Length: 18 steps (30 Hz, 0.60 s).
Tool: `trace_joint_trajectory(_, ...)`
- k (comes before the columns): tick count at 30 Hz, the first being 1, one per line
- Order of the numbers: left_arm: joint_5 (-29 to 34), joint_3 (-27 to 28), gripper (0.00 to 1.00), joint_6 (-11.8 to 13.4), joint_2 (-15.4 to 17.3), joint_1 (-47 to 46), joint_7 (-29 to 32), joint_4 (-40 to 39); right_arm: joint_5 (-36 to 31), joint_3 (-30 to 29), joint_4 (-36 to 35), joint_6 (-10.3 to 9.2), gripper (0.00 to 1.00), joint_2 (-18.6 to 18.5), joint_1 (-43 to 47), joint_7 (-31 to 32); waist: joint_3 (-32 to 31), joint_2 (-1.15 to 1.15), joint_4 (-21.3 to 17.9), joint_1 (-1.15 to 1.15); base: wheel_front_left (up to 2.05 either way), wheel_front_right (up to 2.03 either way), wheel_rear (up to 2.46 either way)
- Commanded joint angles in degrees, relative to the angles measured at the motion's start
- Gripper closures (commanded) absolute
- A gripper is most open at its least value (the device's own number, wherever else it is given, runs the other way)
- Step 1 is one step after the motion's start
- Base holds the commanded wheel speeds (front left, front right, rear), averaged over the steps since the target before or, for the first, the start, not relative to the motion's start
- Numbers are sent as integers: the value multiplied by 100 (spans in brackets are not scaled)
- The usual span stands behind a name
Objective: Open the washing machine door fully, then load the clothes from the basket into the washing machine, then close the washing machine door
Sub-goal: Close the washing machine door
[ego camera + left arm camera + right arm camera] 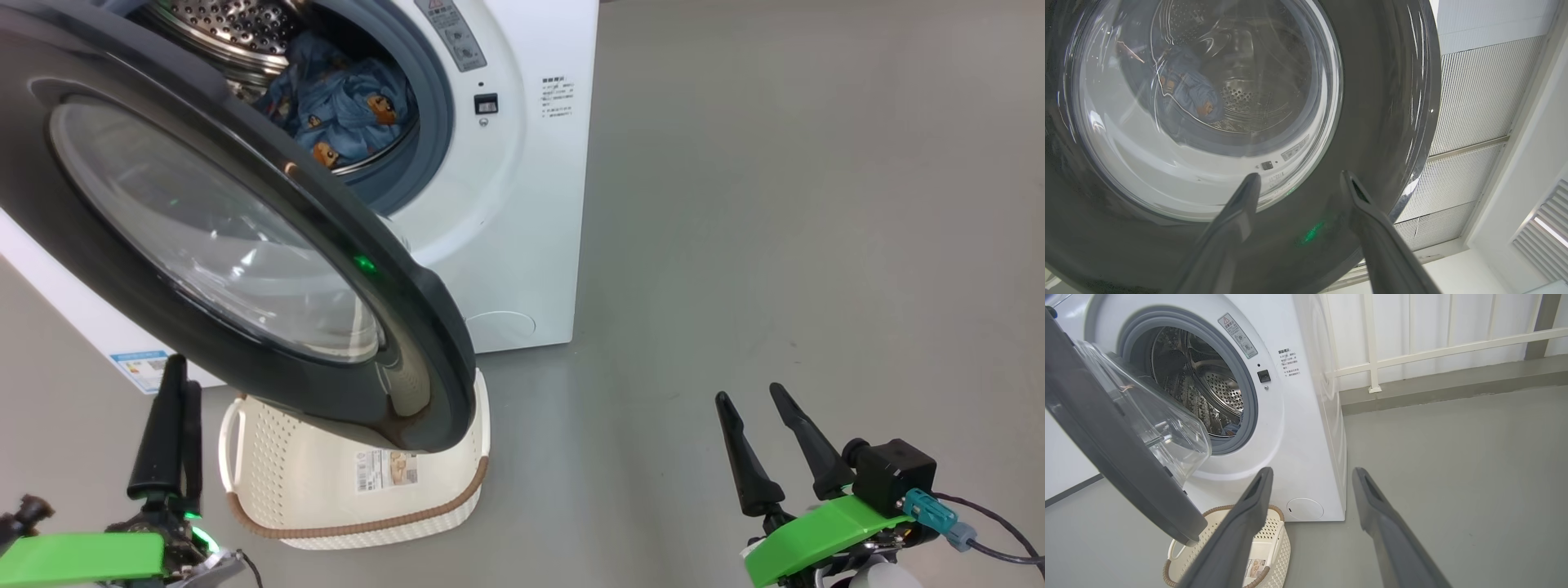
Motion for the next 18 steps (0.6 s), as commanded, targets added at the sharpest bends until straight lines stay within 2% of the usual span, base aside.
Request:
trace_joint_trajectory(1,152,144,0,-61,143,-53,-100,-203,11,135,-159,35,0,24,-67,-68,13,0,16,0,0,0,0)
trace_joint_trajectory(6,627,-50,0,-61,348,40,-760,-306,3,149,-185,35,0,27,-77,-69,43,0,36,0,0,0,0)
trace_joint_trajectory(14,1577,-827,0,-61,1080,242,-1985,-192,-27,149,-206,35,0,30,-73,-69,57,0,66,0,0,0,0)
trace_joint_trajectory(18,2180,-1104,0,-61,1391,273,-2271,53,-35,146,-215,35,0,31,-61,-69,54,0,87,0,0,0,0)
